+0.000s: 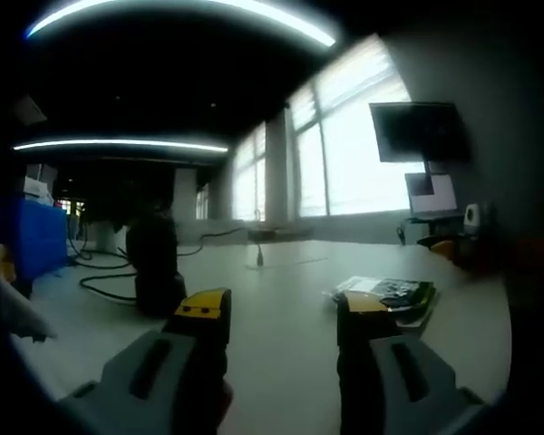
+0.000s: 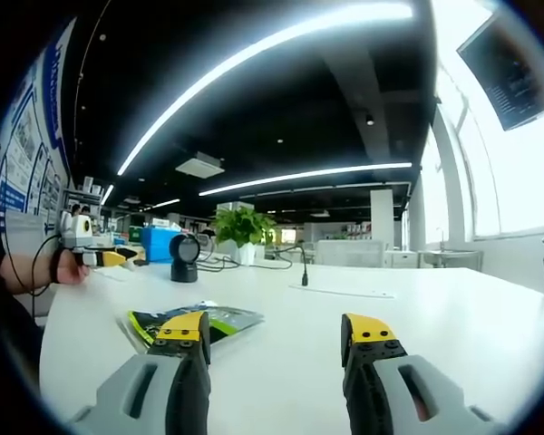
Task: Clip sheet goods on table flip sheet goods clip sheet goods scan sheet goods put sheet goods back to table
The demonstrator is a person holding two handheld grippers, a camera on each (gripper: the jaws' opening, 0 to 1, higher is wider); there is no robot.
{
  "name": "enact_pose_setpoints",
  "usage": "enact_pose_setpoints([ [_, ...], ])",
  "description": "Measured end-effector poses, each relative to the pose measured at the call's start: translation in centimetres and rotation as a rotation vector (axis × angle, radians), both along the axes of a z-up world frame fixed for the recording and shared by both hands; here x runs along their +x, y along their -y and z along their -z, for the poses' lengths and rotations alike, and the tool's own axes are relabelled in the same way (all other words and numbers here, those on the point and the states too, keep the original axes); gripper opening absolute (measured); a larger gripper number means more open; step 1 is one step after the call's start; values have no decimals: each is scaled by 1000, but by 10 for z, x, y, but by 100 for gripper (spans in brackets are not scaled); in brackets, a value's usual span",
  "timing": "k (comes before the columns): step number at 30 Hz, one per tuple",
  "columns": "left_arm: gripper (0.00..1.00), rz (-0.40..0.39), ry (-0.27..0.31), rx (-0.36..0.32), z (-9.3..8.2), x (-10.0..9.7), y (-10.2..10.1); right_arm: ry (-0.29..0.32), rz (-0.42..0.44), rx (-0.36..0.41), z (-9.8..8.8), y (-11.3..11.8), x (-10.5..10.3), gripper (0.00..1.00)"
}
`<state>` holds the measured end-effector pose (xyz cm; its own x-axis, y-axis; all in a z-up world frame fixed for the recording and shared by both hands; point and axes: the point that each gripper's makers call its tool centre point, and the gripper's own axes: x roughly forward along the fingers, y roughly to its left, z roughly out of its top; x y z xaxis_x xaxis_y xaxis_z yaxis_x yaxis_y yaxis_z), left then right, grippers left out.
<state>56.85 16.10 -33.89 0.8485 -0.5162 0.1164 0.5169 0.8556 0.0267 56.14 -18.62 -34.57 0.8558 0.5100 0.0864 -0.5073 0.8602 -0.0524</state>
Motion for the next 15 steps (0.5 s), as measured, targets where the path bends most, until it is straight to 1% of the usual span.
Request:
enact_pose_setpoints([
  [5, 39, 0, 3, 3, 0, -1, 1, -3, 8, -8, 1, 1, 1, 52],
  [9, 38, -5, 11, -9, -3, -2, -1, -7, 14, -7, 2, 2, 1, 52],
  [15, 38, 1, 3, -10, -2, -3, 1, -2, 15, 2, 1, 2, 1, 52],
])
